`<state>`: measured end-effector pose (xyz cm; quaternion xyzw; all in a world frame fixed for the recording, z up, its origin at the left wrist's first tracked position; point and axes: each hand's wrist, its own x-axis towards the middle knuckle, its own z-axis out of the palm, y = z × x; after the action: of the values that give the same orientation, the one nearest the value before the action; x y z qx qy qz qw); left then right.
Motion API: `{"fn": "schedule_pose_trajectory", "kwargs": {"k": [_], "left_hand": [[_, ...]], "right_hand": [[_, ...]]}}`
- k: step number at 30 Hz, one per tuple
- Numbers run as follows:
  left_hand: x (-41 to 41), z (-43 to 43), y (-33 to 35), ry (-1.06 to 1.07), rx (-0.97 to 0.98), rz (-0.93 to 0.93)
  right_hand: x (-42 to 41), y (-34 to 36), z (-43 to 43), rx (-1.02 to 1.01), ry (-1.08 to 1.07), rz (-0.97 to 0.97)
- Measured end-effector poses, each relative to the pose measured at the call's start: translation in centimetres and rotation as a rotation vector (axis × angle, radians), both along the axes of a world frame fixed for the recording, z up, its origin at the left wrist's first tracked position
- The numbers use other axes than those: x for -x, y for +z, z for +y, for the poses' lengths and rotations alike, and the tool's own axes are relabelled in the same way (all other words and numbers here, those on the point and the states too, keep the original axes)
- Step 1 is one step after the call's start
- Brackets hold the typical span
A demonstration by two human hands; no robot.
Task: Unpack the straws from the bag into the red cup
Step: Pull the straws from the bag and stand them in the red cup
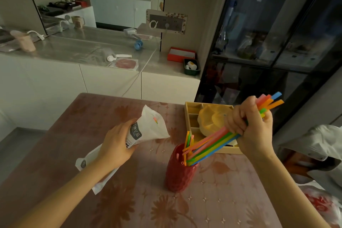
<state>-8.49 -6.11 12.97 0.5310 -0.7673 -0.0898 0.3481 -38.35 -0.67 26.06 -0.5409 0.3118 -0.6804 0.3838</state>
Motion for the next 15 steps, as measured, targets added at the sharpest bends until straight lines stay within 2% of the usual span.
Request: {"fn": "schedule_pose_trajectory", "kwargs": {"k": [6,9,15], "left_hand": [[0.6,-0.4,0.5,-0.023,0.041,-0.040],[0.7,-0.4,0.5,-0.041,0.057,-0.072],[1.0,-0.1,0.6,-0.053,0.077,-0.097]], "right_hand": [[-1.4,-1.3,-2.5,-0.127,0.071,0.022],[-2.5,-2.5,-3.5,-0.178,0.111,0.109],[-4.5,-7.0,-4.2,-0.375,0.013,0.386]]}}
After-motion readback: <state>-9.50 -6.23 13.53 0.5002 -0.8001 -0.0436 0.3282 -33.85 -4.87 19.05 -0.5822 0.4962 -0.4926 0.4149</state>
